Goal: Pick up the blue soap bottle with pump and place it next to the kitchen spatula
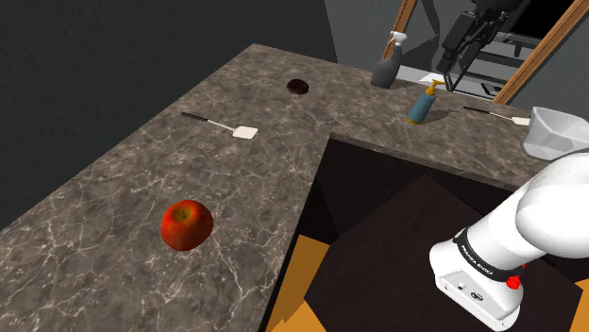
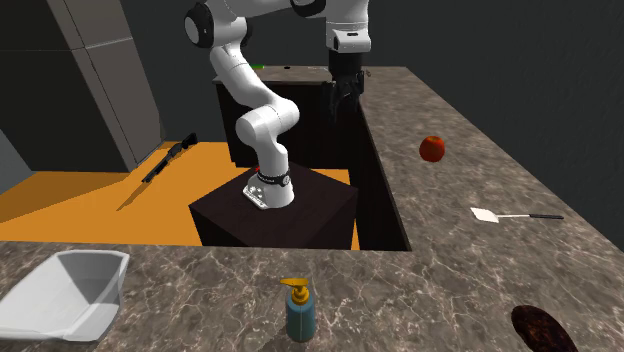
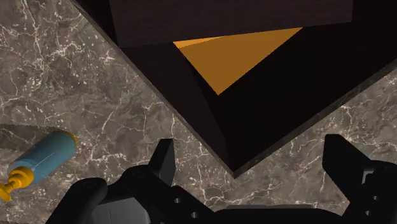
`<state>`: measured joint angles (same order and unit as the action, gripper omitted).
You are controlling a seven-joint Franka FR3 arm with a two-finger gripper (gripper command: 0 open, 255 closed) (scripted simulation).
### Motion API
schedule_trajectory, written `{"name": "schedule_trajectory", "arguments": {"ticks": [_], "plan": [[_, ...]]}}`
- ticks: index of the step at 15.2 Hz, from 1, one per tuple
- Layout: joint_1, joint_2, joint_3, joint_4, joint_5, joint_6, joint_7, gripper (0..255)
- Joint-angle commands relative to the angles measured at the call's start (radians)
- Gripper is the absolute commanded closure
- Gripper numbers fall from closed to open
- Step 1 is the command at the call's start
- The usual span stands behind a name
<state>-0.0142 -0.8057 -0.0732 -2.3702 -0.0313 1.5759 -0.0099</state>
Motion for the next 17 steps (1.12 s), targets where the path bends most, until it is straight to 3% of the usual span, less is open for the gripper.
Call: {"name": "schedule_trajectory", "arguments": {"ticks": [1,10,17], "plan": [[0.000,0.000,0.000,0.000,0.000,0.000,0.000,0],[-0.051,0.193,-0.158,0.022,-0.109,0.167,-0.158,0],[-0.075,0.393,-0.276,0.103,-0.145,0.289,-0.280,0]]}}
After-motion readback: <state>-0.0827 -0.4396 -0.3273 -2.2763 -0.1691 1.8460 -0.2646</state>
